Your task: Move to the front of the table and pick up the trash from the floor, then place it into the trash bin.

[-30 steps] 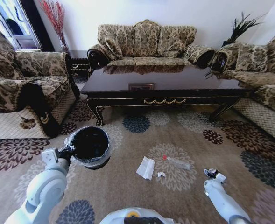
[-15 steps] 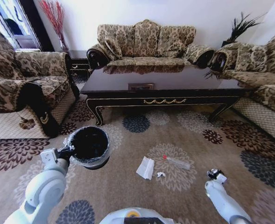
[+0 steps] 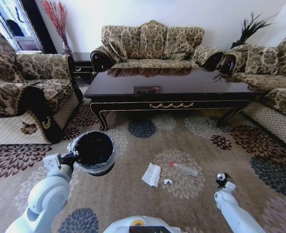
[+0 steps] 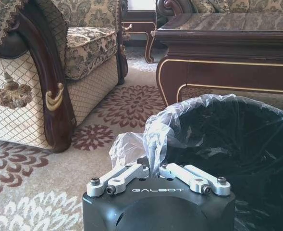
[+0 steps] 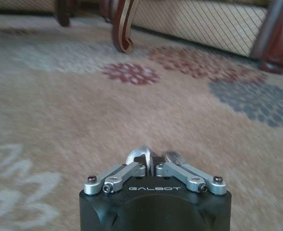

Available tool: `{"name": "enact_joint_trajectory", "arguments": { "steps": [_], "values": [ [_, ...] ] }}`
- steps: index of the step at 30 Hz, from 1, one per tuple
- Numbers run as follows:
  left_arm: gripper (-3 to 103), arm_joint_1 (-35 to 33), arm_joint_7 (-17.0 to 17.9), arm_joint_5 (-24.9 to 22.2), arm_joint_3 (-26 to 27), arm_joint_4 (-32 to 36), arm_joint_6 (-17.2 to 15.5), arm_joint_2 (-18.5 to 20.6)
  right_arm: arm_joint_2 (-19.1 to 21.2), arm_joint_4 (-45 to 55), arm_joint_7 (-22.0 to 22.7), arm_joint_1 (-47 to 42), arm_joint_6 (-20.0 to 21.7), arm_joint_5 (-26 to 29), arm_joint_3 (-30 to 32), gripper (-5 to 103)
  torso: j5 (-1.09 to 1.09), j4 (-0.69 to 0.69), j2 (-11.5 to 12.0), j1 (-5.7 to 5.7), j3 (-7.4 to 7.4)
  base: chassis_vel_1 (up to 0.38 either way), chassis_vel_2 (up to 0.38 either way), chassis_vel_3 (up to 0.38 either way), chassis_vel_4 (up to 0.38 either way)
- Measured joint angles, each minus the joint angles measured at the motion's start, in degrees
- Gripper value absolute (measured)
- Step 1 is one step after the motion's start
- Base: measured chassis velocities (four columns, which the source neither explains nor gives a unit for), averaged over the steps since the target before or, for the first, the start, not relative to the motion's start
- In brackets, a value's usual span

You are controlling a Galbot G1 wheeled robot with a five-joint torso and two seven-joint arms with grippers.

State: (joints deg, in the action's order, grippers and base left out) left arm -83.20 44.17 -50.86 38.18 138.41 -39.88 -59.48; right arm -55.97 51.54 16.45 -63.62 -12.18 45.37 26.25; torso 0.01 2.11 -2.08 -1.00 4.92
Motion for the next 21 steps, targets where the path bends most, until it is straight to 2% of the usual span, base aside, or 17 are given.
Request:
{"name": "enact_joint_trajectory", "arguments": {
  "steps": [2,6,11,12,13,15,18,19,21],
  "values": [
    [5,0.0,0.0,0.0,-0.1,0.0,0.0,-0.1,0.6,4.3,-0.5,-2.7,-0.8,-1.1,0.5,1,-0.01,0.00,0.0,0.00,0.00,0.000,0.000,0.000,0.000],
    [5,0.0,0.0,0.0,-0.3,0.0,-0.1,-0.3,1.3,9.1,-0.7,-5.7,-1.3,-2.6,1.3,0,-0.01,0.01,0.0,0.00,0.00,0.000,0.000,0.000,0.000],
    [5,0.1,0.0,0.0,-0.3,0.0,-0.1,-0.3,1.6,7.1,-0.6,-4.4,-1.8,-4.3,1.6,-2,0.00,0.01,0.0,0.00,0.00,0.000,0.000,0.000,0.000],
    [5,0.1,0.0,0.0,-0.3,0.0,-0.1,-0.3,1.7,6.0,-0.5,-3.6,-1.8,-4.3,1.5,3,-0.01,0.00,0.0,0.00,0.00,0.000,0.000,0.000,0.000],
    [5,0.1,0.0,0.0,-0.3,0.0,-0.1,-0.3,1.7,6.0,-0.5,-3.6,-1.8,-4.3,1.5,3,-0.01,0.00,0.0,0.00,0.00,0.000,0.000,0.000,0.000],
    [5,-0.1,0.0,0.0,-0.3,0.1,-0.1,-0.3,1.7,3.1,-0.3,-1.5,-1.3,-3.5,0.9,14,0.00,0.00,0.0,0.00,0.00,0.000,0.000,0.000,0.000],
    [5,-0.2,0.0,0.0,-0.2,0.1,-0.1,-0.3,1.6,1.3,-0.2,0.0,-0.7,-2.5,0.3,20,-0.01,0.01,0.0,0.00,0.00,0.000,0.000,0.000,0.000],
    [5,-0.4,0.0,0.0,-0.1,0.3,-0.1,-0.3,1.3,-0.5,0.0,1.7,0.3,-1.0,-0.5,30,-0.01,0.00,0.0,0.00,0.00,0.000,0.000,0.000,0.000],
    [5,-0.4,0.0,0.0,-0.1,0.3,-0.1,-0.3,1.2,-1.0,0.1,2.1,0.6,-0.5,-0.8,30,0.00,0.00,0.0,0.00,0.00,0.000,0.000,0.000,0.000]
  ]
}}
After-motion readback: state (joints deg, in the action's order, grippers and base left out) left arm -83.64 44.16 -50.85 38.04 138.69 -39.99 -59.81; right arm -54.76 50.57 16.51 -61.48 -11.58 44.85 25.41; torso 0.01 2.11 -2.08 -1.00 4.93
